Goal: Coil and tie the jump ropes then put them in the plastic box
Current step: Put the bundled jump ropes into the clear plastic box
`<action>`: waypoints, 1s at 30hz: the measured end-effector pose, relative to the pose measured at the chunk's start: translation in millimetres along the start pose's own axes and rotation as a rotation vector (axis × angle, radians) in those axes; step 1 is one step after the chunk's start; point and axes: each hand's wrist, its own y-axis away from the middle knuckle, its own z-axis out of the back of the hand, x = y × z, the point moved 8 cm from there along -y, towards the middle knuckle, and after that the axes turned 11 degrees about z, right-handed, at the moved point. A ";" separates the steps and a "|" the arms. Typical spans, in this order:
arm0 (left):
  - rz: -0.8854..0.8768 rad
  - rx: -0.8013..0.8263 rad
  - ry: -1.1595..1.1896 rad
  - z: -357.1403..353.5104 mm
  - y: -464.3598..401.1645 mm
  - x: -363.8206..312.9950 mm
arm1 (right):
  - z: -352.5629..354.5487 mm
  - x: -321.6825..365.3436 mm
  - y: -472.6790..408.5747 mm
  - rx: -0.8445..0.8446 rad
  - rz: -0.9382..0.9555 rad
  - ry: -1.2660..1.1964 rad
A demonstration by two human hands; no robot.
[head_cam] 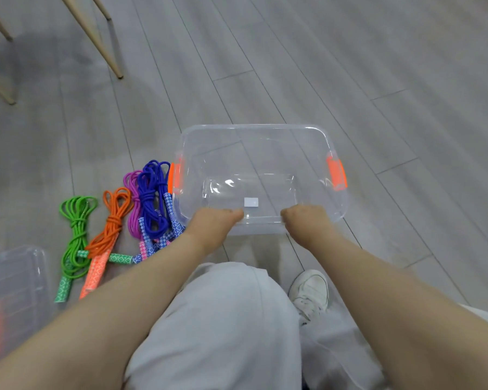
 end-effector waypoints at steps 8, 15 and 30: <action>-0.099 0.088 0.178 -22.9 -1.3 1.8 | -18.9 4.8 -0.5 0.040 0.036 -0.153; -0.109 -0.132 0.511 10.2 10.5 30.5 | 19.6 24.8 0.1 -0.237 0.150 -0.237; 0.778 -0.092 0.957 -98.2 41.7 234.2 | 97.7 236.9 -114.7 -0.375 0.560 -0.511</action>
